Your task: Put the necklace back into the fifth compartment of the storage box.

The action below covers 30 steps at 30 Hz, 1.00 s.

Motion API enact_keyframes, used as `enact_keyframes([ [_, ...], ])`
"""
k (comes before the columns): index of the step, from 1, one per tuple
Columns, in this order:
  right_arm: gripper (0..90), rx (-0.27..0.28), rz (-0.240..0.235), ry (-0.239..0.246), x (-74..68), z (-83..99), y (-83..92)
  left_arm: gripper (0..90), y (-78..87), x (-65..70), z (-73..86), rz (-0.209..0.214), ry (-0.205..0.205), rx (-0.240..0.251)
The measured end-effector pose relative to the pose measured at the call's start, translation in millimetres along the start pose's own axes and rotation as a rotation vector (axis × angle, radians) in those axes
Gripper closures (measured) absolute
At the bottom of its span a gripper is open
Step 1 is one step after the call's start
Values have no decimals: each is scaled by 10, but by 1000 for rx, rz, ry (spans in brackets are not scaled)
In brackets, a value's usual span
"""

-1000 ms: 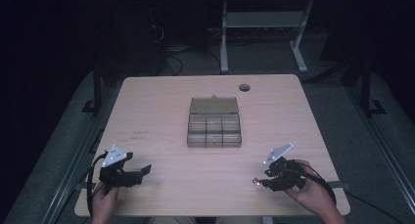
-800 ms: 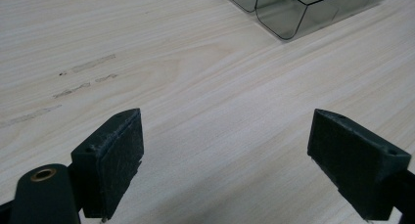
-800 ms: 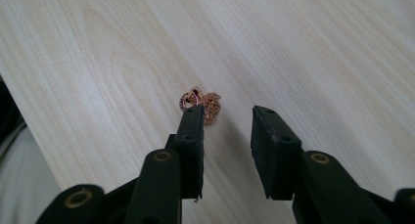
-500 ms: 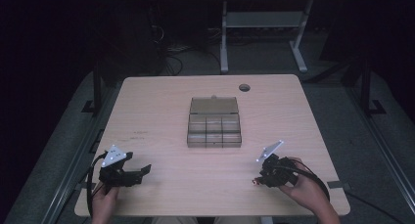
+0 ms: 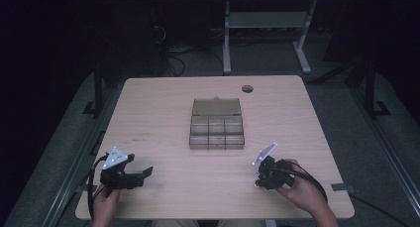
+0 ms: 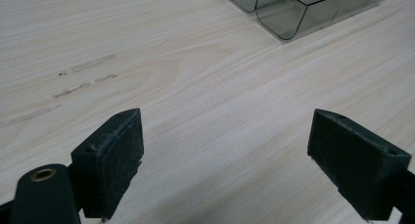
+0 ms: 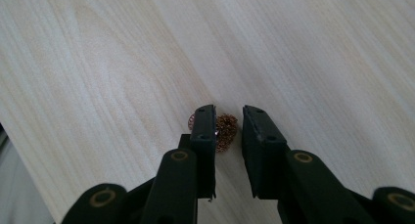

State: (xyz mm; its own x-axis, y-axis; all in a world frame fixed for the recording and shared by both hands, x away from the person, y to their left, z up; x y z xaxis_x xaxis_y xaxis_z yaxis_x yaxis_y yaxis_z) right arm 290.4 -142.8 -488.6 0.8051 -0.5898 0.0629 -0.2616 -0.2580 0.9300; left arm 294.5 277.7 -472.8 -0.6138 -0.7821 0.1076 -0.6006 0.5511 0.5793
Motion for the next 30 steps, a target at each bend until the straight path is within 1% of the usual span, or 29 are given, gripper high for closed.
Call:
enact_keyframes([
  [1, 764, -13, 4, 8, -17, -15, 0, 131, -3, 5, -1, 1, 2, 1],
  [3, 764, -16, 0, 8, -19, -21, 0, 131, -5, 4, -2, 2, -5, -1],
  [5, 761, -54, -13, -5, 4, -44, -11, 131, -6, 9, -3, 3, -6, -3],
  [7, 762, -64, -9, 3, 16, -50, -16, 131, -4, 11, -3, 2, -6, -1],
  [8, 783, -83, -13, 3, 21, -69, -20, 131, 2, 8, -3, 2, -5, 1],
  [10, 796, -86, -7, 8, 24, -74, -23, 131, 1, 6, -1, 1, 0, 2],
  [11, 817, -101, 1, 16, 22, -87, -25, 131, 0, 3, 0, 1, 0, 0],
  [12, 831, -103, 2, 20, 18, -92, -28, 131, -1, 5, 0, 1, 1, -2],
  [16, 848, -120, 8, 37, 3, -110, -31, 131, -5, 4, -2, 3, -6, -4],
  [19, 852, -121, 5, 37, 4, -111, -31, 131, -2, 4, -2, 2, -1, 0],
  [20, 858, -114, -15, 27, 2, -107, -29, 131, 2, -1, -4, 0, 8, 7],
  [27, 863, -106, -25, 15, 18, -93, -26, 131, 9, -10, -4, -3, 7, 7],
  [30, 882, -93, -29, 10, 23, -97, 1, 131, 14, -11, -6, -3, 11, 11],
])
Point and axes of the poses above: each handheld gripper's, and its own axes: y roughly backward along the jaws, z roughly out of its underside, x roughly to its right, the point moved 5 cm from there along -y, roughly forward along the jaws, and after that the axes turned 6 degrees about z, right-handed, at the moved point
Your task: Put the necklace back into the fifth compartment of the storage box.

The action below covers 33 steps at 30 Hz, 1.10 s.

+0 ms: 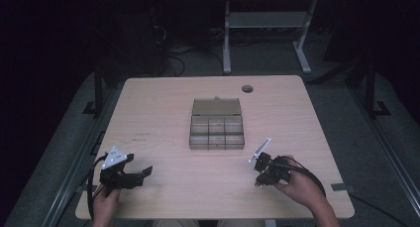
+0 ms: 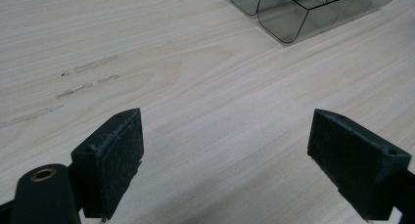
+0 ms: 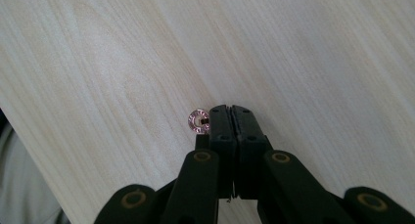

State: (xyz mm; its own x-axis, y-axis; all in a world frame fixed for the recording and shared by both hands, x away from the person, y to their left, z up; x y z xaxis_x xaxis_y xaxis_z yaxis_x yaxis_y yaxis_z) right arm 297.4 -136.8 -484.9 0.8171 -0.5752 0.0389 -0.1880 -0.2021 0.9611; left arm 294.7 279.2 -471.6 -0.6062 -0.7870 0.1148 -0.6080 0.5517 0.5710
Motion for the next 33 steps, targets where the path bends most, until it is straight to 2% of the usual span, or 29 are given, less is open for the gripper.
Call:
enact_keyframes([
  [4, 883, -14, 10, 7, 1, 7, 5, 131, -2, -2, 0, 1, -2, -1],
  [11, 885, 13, 13, 9, 1, -17, 89, 131, -6, 2, 0, 3, -5, -2],
  [19, 885, 51, 17, 25, -22, -55, 267, 131, -9, 8, 2, 4, -8, -5],
  [24, 885, 46, 36, 42, -38, -91, 359, 131, -14, 16, 5, 6, 3, 2],
  [33, 884, 91, 22, 53, -23, -206, 528, 131, -8, 18, 10, 6, -1, -5],
])
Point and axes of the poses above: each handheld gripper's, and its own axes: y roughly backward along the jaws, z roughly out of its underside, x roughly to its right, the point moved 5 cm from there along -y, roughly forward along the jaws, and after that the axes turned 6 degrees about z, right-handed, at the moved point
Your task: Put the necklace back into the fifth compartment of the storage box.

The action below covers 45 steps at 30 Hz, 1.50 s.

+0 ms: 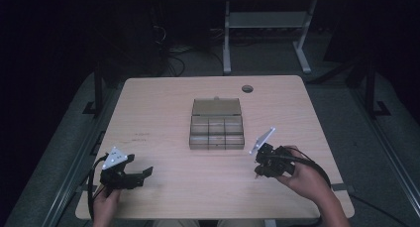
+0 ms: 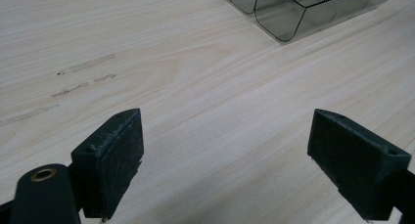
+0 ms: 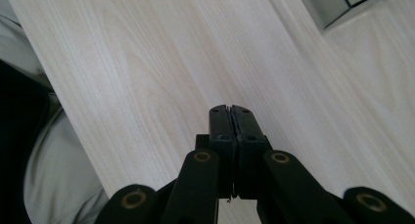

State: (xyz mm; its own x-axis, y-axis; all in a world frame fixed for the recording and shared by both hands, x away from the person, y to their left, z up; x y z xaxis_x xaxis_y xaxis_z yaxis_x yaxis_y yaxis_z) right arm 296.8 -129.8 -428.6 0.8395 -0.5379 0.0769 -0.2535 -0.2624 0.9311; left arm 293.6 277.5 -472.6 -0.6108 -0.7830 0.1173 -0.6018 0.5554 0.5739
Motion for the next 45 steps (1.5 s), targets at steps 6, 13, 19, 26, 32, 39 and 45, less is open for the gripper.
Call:
enact_keyframes([
  [6, 883, 10, -20, 2, 34, -104, 43, 131, 0, 5, 2, 2, 0, 1],
  [13, 883, 24, -35, -5, 80, -201, 47, 131, 7, -7, 6, 0, 0, 1],
  [19, 882, 40, -27, -11, 143, -312, 80, 131, 11, -10, 7, -2, 1, 2],
  [26, 880, 60, -37, -15, 216, -419, 129, 131, 6, -10, 6, 3, -9, -1],
  [32, 880, 63, -46, -14, 249, -511, 165, 131, 4, -12, 5, 2, -3, 2],
  [39, 880, 79, -50, -11, 280, -601, 183, 131, 3, -10, 4, 3, 8, 7],
  [45, 880, 64, -50, -8, 298, -654, 166, 131, 3, -7, 2, 5, 1, 2],
])
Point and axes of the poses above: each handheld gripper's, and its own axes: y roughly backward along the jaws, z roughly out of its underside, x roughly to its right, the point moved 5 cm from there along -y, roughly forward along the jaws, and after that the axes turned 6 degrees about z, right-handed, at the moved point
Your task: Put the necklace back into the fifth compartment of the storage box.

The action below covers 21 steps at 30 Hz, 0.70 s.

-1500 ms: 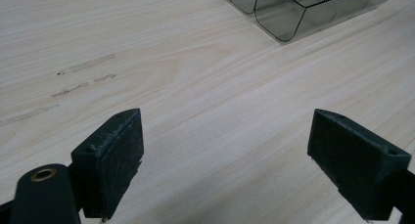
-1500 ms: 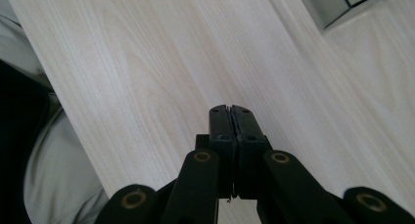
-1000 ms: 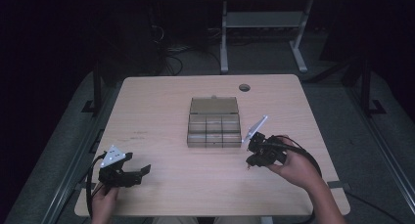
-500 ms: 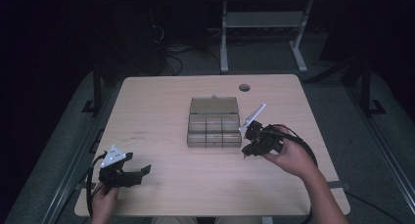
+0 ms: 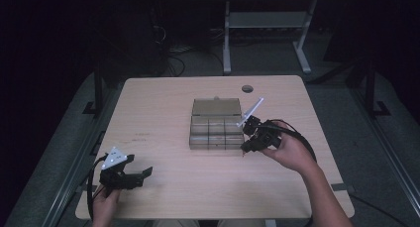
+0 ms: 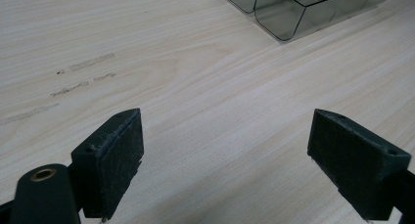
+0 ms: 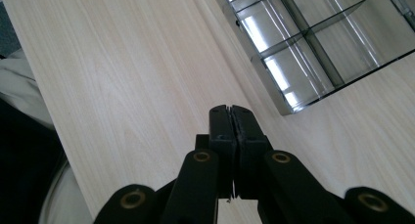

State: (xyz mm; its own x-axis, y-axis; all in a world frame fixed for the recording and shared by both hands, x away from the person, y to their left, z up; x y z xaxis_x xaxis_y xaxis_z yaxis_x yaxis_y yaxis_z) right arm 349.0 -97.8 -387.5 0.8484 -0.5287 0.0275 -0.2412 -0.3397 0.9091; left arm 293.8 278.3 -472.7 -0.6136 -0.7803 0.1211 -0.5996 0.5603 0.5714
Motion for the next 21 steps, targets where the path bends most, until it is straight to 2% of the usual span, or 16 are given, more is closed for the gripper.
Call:
enact_keyframes([
  [12, 880, 10, -4, 10, 64, -244, -1, 131, -2, -5, 0, 1, -6, -6],
  [21, 880, -5, 0, 18, 106, -369, -45, 131, -10, 4, 1, 3, -5, -6],
])
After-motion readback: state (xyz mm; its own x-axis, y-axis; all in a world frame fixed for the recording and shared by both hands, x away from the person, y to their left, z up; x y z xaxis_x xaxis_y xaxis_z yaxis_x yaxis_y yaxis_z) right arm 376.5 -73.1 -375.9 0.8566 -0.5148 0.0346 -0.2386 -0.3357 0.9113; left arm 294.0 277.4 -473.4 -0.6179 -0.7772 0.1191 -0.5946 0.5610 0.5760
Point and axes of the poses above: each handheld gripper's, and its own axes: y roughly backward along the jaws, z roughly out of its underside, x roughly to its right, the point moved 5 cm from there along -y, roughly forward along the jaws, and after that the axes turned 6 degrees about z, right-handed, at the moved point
